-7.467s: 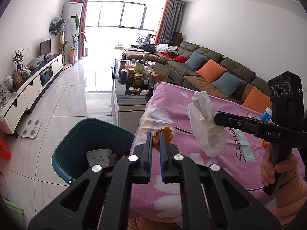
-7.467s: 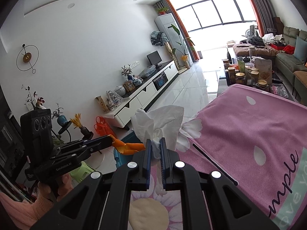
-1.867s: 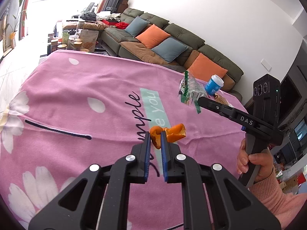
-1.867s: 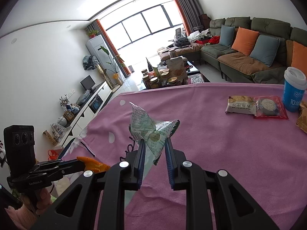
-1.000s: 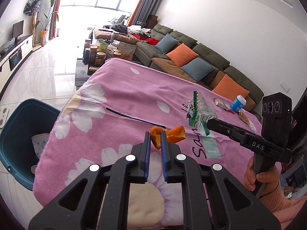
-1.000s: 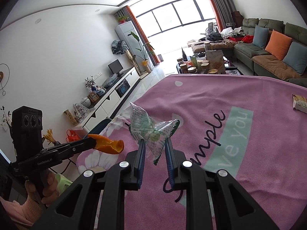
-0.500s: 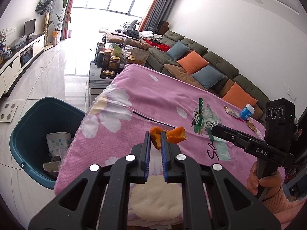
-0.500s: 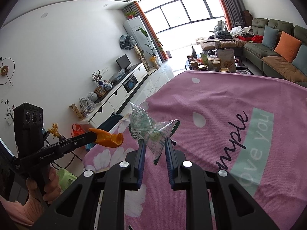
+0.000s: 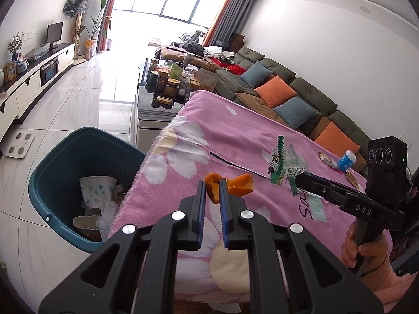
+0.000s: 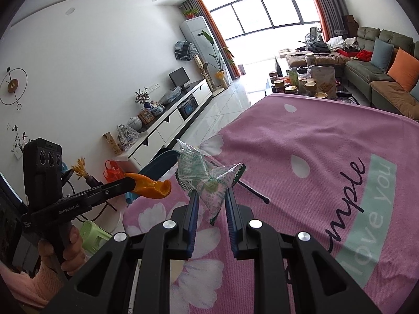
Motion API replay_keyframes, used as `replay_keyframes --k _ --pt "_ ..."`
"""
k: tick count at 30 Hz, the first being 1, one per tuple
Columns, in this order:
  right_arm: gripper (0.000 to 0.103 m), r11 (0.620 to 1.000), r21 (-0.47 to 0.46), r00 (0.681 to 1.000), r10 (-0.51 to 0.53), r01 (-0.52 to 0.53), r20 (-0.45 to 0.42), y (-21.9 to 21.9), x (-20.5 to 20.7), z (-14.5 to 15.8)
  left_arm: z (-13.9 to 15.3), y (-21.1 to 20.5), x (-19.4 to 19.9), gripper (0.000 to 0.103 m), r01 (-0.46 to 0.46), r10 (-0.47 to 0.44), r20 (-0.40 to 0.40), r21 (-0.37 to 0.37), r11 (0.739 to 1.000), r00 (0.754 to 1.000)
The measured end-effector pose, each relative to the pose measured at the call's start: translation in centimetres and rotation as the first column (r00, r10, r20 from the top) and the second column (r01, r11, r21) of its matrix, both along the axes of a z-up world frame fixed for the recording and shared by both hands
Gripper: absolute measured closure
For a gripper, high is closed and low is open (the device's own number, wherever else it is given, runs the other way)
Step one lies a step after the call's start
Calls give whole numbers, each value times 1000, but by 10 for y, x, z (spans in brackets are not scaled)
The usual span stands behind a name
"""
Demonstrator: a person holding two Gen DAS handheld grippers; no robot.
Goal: Collect trash
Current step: 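Carry the orange peel and the plastic bag over the teal bin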
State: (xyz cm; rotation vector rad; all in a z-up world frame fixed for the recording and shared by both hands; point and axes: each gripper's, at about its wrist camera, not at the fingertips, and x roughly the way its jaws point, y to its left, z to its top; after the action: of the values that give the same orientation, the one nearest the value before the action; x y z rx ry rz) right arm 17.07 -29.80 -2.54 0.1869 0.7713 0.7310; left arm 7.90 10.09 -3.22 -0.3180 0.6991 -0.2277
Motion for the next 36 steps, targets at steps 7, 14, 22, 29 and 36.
replay_keyframes --k 7,14,22,29,36 --pt "84 999 -9 999 47 -47 4 21 4 0 5 18 -6 92 -51 51 10 -2 999 999" --pt "84 996 -14 996 92 -91 8 44 5 -1 5 33 -11 92 -90 90 16 5 996 996" --pt "84 990 -20 990 139 -139 10 63 6 -1 6 44 -17 92 -125 125 17 10 992 992" --pt "84 986 -25 987 163 -163 8 75 5 0 7 52 -22 92 -150 150 19 13 989 988" --pt "84 983 -30 983 181 -181 3 85 9 -1 6 59 -25 92 -177 176 17 22 984 984"
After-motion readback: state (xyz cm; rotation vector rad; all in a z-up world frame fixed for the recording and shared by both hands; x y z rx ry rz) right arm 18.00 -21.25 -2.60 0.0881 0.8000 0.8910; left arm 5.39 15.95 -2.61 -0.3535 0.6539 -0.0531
